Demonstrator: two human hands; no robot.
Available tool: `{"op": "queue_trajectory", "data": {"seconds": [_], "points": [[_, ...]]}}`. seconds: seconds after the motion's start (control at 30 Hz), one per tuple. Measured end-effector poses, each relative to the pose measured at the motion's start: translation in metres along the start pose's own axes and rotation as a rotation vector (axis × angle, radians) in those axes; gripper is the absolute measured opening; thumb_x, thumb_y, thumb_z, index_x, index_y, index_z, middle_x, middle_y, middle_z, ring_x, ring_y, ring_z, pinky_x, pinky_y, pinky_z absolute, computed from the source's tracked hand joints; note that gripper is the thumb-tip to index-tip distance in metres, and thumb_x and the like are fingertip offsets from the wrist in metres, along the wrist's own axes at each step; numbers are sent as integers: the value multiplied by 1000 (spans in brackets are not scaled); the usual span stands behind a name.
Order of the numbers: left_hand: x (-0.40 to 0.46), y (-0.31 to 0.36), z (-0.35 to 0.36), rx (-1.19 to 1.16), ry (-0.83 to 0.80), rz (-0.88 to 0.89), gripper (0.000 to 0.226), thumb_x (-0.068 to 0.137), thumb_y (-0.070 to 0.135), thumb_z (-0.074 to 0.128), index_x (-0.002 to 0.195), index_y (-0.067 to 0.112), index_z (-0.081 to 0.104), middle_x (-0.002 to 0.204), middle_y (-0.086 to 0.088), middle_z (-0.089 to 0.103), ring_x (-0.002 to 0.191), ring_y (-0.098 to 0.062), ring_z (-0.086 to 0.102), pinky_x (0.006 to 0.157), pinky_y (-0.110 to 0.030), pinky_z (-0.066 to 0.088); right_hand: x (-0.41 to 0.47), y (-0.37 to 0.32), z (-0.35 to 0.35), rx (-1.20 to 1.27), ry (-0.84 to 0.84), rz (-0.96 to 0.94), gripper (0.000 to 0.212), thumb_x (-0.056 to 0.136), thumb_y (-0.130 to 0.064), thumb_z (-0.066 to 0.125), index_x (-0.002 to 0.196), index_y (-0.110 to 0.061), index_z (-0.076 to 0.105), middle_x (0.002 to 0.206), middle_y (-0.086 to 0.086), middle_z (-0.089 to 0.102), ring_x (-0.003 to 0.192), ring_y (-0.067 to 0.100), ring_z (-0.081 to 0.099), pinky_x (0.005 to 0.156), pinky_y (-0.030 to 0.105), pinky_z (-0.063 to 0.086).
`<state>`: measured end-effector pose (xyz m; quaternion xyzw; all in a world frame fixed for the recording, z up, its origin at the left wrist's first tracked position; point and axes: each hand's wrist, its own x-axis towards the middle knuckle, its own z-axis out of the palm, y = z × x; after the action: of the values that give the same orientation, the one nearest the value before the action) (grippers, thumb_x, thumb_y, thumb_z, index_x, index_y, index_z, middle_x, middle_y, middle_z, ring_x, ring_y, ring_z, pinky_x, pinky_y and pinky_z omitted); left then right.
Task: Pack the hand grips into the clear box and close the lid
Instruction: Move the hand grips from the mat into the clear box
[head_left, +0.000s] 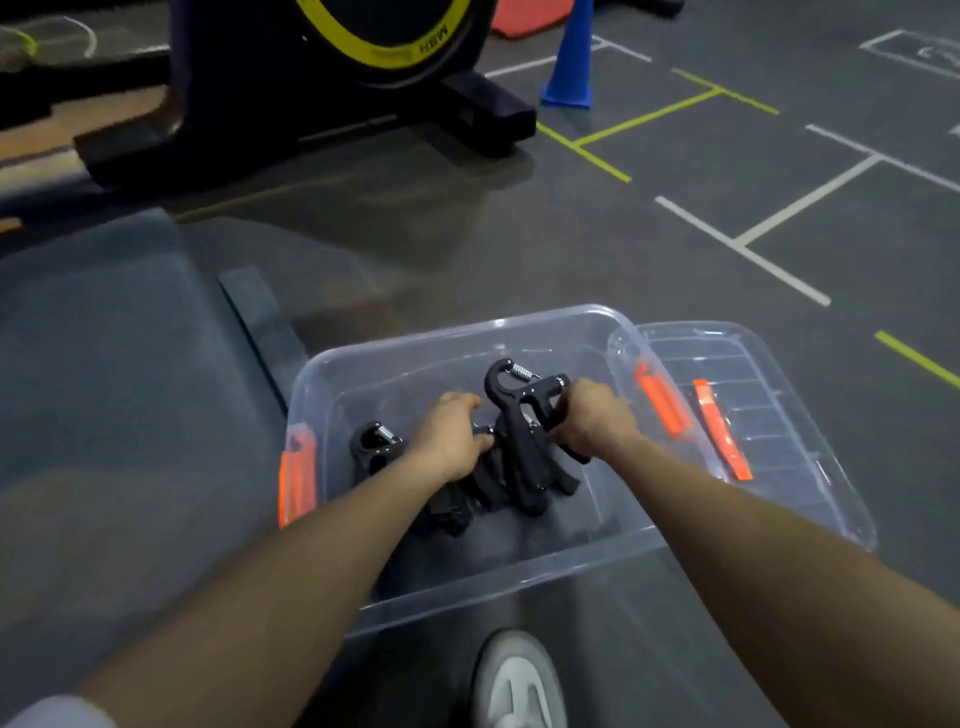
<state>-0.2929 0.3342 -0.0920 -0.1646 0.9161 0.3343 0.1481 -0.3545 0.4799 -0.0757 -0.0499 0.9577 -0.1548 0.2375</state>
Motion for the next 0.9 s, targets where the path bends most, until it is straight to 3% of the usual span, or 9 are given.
{"op": "queue_trajectory", "data": {"seconds": [0.13, 0.37, 0.73, 0.9], "points": [[13, -16, 26, 195, -56, 14, 69, 83, 25, 68, 142, 14, 34, 148, -5, 32, 137, -26, 30, 114, -36, 29, 19, 19, 23, -16, 11, 70, 24, 81, -15, 59, 105, -13, 62, 114, 11, 67, 107, 31, 64, 84, 34, 51], [29, -34, 48, 314, -88, 1, 88, 78, 32, 73, 148, 14, 22, 156, -1, 19, 144, -24, 15, 118, -35, 21, 45, 26, 49, -11, -13, 165, 28, 87, -12, 53, 114, -9, 60, 123, 13, 63, 114, 32, 61, 90, 35, 49], [39, -48, 51, 307, -100, 48, 92, 75, 34, 75, 148, 16, 23, 155, 1, 20, 142, -26, 20, 119, -34, 19, 54, 16, 69, 6, -29, 139, 34, 89, -1, 51, 123, -4, 53, 130, 15, 55, 119, 34, 56, 93, 39, 47], [37, -47, 48, 285, -113, 37, 88, 76, 33, 74, 148, 16, 25, 156, 0, 20, 142, -26, 20, 119, -37, 21, 52, 13, 62, 22, -24, 93, 30, 87, -2, 55, 117, -1, 57, 125, 19, 59, 113, 34, 60, 87, 37, 50]]}}
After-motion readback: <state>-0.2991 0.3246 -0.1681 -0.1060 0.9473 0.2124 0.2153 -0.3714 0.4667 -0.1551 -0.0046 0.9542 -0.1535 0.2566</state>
